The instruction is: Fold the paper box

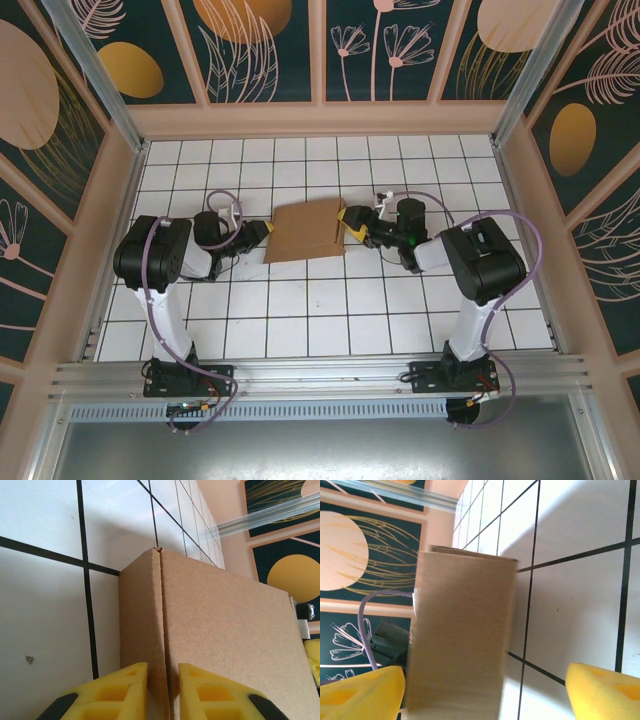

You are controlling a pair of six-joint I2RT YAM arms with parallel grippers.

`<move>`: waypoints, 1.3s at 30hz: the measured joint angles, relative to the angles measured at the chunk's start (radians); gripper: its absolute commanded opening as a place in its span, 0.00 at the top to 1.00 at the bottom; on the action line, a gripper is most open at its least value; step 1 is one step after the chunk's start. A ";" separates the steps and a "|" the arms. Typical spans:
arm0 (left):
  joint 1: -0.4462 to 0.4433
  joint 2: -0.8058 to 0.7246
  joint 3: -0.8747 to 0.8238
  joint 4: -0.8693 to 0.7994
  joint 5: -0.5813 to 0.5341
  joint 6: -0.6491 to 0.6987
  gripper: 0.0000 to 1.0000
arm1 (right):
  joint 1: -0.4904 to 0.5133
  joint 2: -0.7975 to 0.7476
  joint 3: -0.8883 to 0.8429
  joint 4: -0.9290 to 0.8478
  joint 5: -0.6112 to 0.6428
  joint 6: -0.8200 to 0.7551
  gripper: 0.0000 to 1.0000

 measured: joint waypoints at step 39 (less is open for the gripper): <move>-0.012 -0.284 -0.106 -0.143 -0.130 0.163 0.01 | 0.005 -0.007 -0.001 0.006 0.010 0.139 0.54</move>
